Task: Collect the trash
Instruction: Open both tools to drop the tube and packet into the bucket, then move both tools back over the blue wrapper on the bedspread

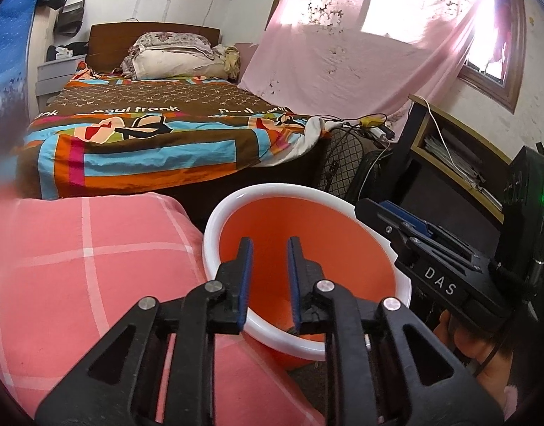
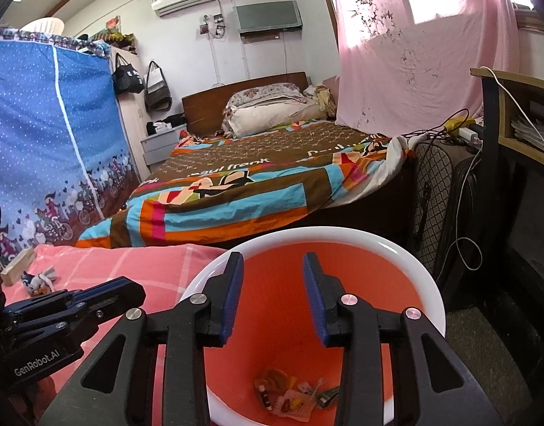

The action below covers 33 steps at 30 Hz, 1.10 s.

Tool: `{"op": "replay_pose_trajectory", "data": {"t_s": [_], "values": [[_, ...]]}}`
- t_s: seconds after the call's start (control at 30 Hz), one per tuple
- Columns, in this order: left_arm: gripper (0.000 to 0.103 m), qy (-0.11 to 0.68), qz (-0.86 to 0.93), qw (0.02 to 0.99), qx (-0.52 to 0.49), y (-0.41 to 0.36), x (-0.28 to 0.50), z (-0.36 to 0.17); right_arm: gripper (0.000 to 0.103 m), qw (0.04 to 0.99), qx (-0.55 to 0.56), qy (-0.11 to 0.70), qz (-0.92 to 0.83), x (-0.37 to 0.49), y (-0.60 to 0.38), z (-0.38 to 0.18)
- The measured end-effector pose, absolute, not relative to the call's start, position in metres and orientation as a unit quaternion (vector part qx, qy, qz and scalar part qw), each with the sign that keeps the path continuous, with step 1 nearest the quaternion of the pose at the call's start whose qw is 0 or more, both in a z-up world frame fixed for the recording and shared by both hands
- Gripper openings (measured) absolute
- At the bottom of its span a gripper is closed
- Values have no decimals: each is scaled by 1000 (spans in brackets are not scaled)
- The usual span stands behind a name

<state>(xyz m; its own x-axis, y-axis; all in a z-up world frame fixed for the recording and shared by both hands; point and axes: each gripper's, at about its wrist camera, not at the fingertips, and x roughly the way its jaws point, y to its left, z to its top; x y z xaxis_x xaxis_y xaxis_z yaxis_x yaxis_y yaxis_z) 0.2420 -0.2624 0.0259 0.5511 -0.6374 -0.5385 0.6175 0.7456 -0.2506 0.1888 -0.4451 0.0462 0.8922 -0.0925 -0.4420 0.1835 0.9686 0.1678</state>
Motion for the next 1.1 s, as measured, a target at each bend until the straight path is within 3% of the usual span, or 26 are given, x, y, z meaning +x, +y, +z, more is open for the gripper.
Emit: {"op": "replay_pose_trajectory", "data": {"t_s": [0.13,0.3,0.4,0.43,0.5,0.6,0.67,0.77,0.8,1.1], "values": [[28,303,-344,889,-22,-255,241,30,44,969,108,211,-70,188,-446,50],[39,280,-316,906,-24,-241,237,40,46,976,106,178,-61,183,-438,58],[49,264,-285,921,-29,-227,233,48,53,981,106,152,-54,180,-432,63],[53,259,-276,925,-31,-222,232,51,63,982,106,147,-53,180,-430,64],[59,248,-260,933,-34,-210,230,56,75,985,106,126,-48,179,-423,68],[71,230,-233,944,-35,-193,227,65,77,988,107,104,-40,179,-413,73],[87,216,-208,953,-37,-179,224,71,82,989,109,87,-43,178,-407,75],[102,199,-178,963,-46,-159,221,77,95,991,117,53,-42,174,-397,81],[103,194,-170,965,-51,-153,220,78,103,991,117,45,-40,172,-394,82],[103,119,-91,985,-88,-77,194,86,103,996,86,-9,17,173,-344,92]]}}
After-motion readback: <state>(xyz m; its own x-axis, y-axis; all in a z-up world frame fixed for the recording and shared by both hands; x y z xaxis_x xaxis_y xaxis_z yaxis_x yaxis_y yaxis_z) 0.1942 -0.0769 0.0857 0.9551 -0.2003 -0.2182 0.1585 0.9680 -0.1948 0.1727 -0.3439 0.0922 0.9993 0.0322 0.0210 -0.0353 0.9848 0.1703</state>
